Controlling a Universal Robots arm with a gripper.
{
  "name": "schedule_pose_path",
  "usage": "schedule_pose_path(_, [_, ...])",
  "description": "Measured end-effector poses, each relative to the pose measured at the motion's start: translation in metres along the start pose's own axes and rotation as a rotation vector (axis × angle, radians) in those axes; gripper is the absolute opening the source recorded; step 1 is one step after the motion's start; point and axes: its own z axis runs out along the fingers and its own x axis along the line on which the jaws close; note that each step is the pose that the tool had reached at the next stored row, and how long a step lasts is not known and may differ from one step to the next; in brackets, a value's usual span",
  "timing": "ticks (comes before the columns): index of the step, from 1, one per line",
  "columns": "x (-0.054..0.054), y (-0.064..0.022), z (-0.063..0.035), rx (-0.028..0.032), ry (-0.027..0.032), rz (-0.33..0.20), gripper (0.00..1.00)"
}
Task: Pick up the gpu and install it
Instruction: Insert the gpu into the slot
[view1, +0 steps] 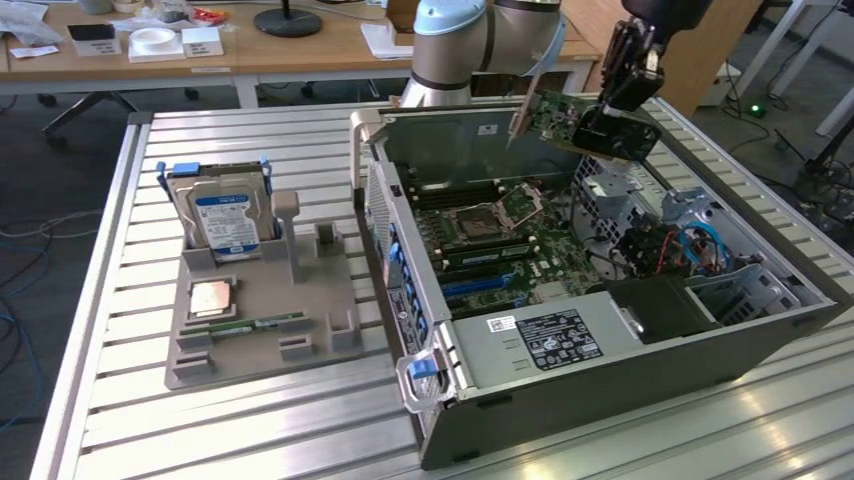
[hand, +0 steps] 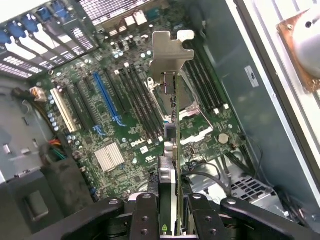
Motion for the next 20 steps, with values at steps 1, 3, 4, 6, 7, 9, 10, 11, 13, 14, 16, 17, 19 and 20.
schedule_pose_path(1, [0.0000,0.0000,0.0001,-0.0003,0.0009,-0.014,0.26])
schedule_pose_path(3, [0.0000,0.0000,0.0001,-0.0007,0.0026,-0.041,0.26])
schedule_pose_path(4, [0.0000,0.0000,0.0002,-0.0011,0.0034,-0.054,0.26])
schedule_pose_path(6, [0.0000,0.0000,0.0002,-0.0015,0.0053,-0.081,0.26])
schedule_pose_path(7, [0.0000,0.0000,0.0003,-0.0018,0.0061,-0.095,0.26])
schedule_pose_path(9, [0.0000,0.0000,0.0002,-0.0023,0.0078,-0.119,0.26])
schedule_pose_path(10, [0.0000,0.0000,0.0003,-0.0026,0.0086,-0.132,0.26])
schedule_pose_path(11, [0.0000,0.0000,0.0002,-0.0028,0.0094,-0.144,0.26])
schedule_pose_path(13, [0.0000,0.0000,0.0002,-0.0032,0.0110,-0.169,0.26])
schedule_pose_path(14, [0.0000,0.0000,0.0002,-0.0034,0.0118,-0.182,0.26])
schedule_pose_path(16, [0.0000,0.0000,0.0003,-0.0039,0.0133,-0.206,0.26])
schedule_pose_path(17, [0.0000,0.0000,0.0002,-0.0042,0.0142,-0.219,0.26])
schedule_pose_path(19, [0.0000,0.0000,0.0002,-0.0047,0.0158,-0.244,0.26])
schedule_pose_path(20, [0.0000,0.0000,0.0002,-0.0049,0.0166,-0.256,0.26])
